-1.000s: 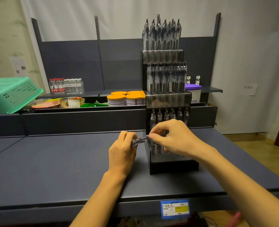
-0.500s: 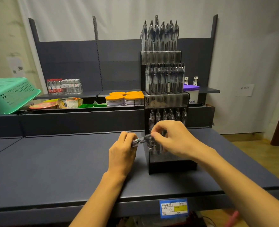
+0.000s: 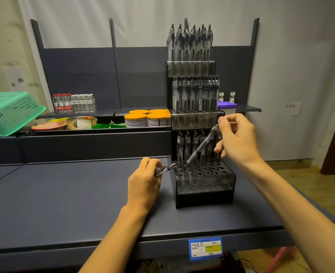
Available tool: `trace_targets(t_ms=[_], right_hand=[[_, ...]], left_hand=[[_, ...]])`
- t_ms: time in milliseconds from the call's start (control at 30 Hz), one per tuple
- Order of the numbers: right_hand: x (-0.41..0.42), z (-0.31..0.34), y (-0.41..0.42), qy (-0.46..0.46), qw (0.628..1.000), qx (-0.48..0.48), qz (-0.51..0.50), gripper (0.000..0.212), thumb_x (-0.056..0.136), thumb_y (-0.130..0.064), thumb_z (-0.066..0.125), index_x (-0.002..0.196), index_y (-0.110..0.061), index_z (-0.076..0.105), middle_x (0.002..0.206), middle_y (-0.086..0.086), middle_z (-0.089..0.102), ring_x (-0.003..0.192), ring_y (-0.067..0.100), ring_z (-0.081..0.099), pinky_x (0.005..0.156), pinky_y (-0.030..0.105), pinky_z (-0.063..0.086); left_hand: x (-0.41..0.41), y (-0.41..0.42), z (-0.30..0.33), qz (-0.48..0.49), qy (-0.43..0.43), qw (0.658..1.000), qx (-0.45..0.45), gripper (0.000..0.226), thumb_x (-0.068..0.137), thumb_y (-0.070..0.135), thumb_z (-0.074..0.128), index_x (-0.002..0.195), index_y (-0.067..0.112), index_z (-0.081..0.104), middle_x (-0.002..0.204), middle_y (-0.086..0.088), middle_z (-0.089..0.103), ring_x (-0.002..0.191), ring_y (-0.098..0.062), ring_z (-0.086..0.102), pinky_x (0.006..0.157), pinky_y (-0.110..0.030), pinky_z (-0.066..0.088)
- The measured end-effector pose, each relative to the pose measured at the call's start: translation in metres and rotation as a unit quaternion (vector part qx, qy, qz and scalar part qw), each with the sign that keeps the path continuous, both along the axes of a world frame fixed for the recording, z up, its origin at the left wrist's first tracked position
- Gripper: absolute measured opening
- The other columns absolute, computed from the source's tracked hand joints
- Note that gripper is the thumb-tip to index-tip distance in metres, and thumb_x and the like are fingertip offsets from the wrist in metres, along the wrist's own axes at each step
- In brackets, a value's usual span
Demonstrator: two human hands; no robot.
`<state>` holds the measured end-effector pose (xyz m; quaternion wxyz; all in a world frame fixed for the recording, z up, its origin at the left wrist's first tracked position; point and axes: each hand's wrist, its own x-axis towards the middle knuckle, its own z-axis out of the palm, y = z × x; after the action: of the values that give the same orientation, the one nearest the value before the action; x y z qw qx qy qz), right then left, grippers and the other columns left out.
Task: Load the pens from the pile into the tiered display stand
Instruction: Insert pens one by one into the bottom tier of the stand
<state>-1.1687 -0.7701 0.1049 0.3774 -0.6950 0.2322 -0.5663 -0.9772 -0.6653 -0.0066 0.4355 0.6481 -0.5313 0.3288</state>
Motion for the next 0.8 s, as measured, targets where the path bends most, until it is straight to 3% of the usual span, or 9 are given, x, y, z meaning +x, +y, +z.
trace_targets(t_ms=[233, 433, 733, 800], right_hand=[[-0.013, 0.008, -0.013, -0.051, 0.995, -0.019, -0.088, 0.013, 0.101, -0.025, 0.047, 0.094, -0.015, 0.051, 0.080, -0.003, 0.063, 0.036, 0.006, 0.052, 0.032, 0.020, 0.038], [-0.011, 0.006, -0.018, -0.039, 0.994, -0.037, -0.094, 0.014, 0.101, -0.028, 0.048, 0.094, -0.016, 0.051, 0.084, -0.002, 0.063, 0.038, 0.006, 0.054, 0.034, 0.018, 0.039], [-0.004, 0.008, -0.015, 0.057, 0.992, -0.068, -0.093, 0.013, 0.096, -0.027, 0.058, 0.092, -0.016, 0.065, 0.078, -0.006, 0.066, 0.042, 0.005, 0.059, 0.038, 0.012, 0.041], [-0.002, 0.009, -0.015, 0.114, 0.985, -0.082, -0.101, 0.012, 0.093, -0.027, 0.062, 0.088, -0.019, 0.068, 0.073, -0.006, 0.067, 0.043, 0.002, 0.059, 0.044, 0.011, 0.043]], left_hand=[[0.001, 0.000, 0.000, -0.002, 0.001, 1.000, 0.001, 0.027, 0.074, -0.001, 0.076, 0.083, 0.015, 0.056, 0.079, -0.004, 0.056, 0.054, -0.024, 0.051, 0.039, -0.032, 0.044], [0.000, 0.000, 0.000, 0.002, 0.000, 1.000, 0.005, 0.026, 0.072, -0.001, 0.077, 0.083, 0.013, 0.057, 0.079, -0.004, 0.057, 0.053, -0.024, 0.051, 0.039, -0.033, 0.045], [0.000, 0.001, 0.000, 0.007, 0.000, 1.000, 0.008, 0.025, 0.073, 0.000, 0.077, 0.082, 0.012, 0.058, 0.078, -0.005, 0.056, 0.053, -0.024, 0.051, 0.038, -0.034, 0.045], [0.000, 0.001, 0.000, 0.006, 0.001, 1.000, 0.008, 0.023, 0.073, 0.000, 0.077, 0.082, 0.011, 0.059, 0.078, -0.005, 0.057, 0.054, -0.024, 0.051, 0.039, -0.032, 0.044]])
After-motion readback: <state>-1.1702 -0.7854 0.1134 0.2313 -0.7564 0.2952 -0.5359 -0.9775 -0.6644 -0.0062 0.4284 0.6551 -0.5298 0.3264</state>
